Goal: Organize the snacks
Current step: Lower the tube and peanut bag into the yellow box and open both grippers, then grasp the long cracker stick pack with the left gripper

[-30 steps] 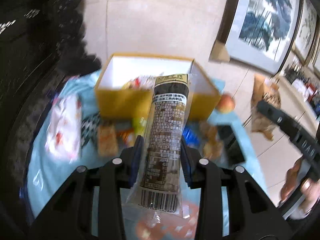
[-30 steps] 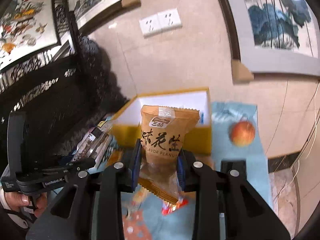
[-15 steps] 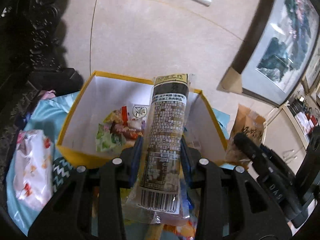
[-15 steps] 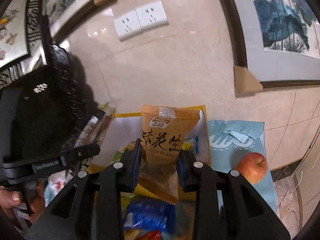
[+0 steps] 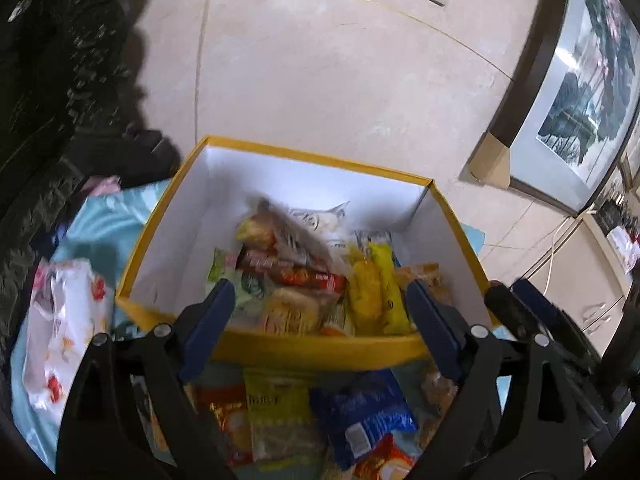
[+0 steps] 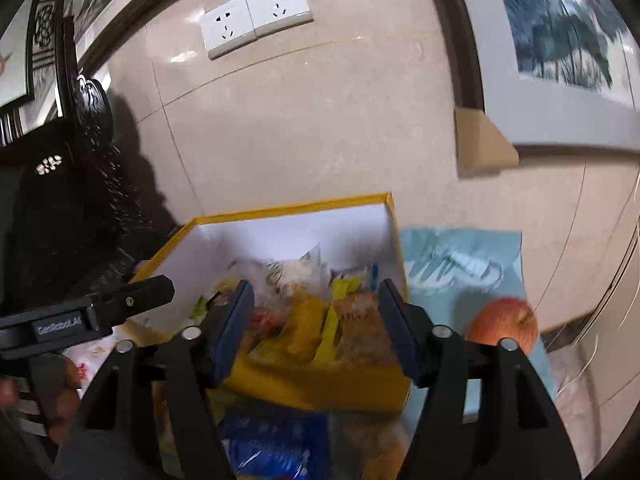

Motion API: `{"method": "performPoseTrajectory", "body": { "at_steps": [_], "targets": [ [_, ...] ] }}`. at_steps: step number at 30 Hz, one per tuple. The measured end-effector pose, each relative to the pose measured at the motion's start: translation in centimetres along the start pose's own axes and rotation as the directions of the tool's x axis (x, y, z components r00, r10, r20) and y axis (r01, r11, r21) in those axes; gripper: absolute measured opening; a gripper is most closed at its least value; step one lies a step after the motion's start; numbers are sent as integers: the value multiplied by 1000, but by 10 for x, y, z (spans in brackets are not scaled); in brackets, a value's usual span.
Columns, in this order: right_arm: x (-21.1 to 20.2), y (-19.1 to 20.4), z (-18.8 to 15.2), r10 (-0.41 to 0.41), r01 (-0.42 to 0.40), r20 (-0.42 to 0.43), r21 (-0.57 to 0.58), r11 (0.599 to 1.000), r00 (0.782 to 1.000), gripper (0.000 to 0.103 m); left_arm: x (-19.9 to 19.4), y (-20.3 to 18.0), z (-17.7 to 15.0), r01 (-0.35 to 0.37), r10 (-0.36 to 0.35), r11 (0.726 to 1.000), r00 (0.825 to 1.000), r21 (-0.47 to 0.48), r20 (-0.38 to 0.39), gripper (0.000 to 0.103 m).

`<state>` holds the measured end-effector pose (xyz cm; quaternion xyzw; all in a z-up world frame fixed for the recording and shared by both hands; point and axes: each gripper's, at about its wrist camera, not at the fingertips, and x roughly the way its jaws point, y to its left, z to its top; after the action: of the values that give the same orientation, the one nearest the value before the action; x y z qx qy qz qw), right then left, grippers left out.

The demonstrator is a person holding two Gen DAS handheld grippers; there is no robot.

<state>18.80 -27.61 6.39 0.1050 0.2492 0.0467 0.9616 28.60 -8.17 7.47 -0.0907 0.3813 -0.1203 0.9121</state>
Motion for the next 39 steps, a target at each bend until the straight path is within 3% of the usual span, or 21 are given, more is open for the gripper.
{"method": "performPoseTrajectory", "body": {
  "at_steps": [1,2,5,10,17,24,34,37,38,39],
  "targets": [
    [-8,1,-4,-9,9,8,-2,1000,1000,99,-4,3,-4,-2,2,1000,1000,-9,-10,91],
    [-17,2,-9,-21,21,28,-1,1000,999,102,-8,5,-8,-2,2,1000,1000,-16,-17,91],
    [-36,3,-17,-22,22,33,9,1000,999,102,-23,11,-24,-4,3,1000,1000,-22,-30,92],
    [-64,-1,-48,-4,7,-38,92,996,999,102,-44,16,-72,-2,1,1000,998,-20,-62,94],
    [-80,-8,-107,-4,16,-87,132,991,996,102,-39,20,-131,-57,57,998,987,0,-149,94],
    [-75,-33,-136,34,1,-128,266,964,991,102,-34,14,-159,-72,75,997,981,23,-179,94],
    [-69,-63,-146,52,10,-148,394,919,988,102,-3,-14,-188,-67,101,986,970,154,-222,94],
    [-66,-62,-148,53,13,-159,390,921,986,102,8,-17,-194,-81,124,980,963,183,-239,91],
    [-66,-62,-148,53,13,-160,387,922,986,102,12,-17,-195,-79,125,979,961,186,-246,80],
    [-65,-60,-148,53,12,-161,382,924,985,102,14,-16,-196,-87,134,977,961,196,-241,76]
  ]
}}
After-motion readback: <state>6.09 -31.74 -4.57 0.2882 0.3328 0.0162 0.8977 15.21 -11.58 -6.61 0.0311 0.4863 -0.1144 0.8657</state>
